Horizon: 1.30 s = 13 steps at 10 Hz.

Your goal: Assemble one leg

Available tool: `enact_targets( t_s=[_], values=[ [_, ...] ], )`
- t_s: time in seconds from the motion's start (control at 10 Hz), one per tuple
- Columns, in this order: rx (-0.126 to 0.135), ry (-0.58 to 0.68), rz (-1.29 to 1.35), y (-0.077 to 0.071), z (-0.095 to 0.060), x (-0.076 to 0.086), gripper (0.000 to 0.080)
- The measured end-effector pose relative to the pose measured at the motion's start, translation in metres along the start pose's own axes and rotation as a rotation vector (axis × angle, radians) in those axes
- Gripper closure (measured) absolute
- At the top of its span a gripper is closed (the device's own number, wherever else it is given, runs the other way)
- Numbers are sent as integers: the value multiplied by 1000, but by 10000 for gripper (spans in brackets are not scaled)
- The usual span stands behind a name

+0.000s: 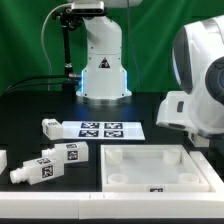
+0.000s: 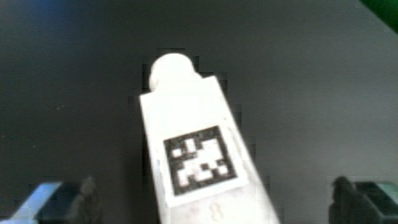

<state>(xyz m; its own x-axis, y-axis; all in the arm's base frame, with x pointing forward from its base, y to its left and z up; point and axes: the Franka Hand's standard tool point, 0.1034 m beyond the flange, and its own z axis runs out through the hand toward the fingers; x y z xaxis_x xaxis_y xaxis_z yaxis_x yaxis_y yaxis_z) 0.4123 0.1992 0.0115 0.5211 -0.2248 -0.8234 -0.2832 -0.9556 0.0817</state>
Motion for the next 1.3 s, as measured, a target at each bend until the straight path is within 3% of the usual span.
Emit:
enact_targets(
  t_s=[0.2,0.4,0.5,0.6,0.9,1.0,1.2,1.3],
  values=[
    [-2,-5,1,0,4,3,151],
    [-2,-6,2,1,4,3,395],
    [-1,-5,2,1,4,3,395],
    [0,-16,-16,5,-3,1,515],
    [66,5,-120,38,-94,-11,515],
    [76,42,-141,43,-113,-11,515],
    [74,85,-137,36,-119,-14,515],
    [91,154,-139,33,-123,-8,515]
  ],
)
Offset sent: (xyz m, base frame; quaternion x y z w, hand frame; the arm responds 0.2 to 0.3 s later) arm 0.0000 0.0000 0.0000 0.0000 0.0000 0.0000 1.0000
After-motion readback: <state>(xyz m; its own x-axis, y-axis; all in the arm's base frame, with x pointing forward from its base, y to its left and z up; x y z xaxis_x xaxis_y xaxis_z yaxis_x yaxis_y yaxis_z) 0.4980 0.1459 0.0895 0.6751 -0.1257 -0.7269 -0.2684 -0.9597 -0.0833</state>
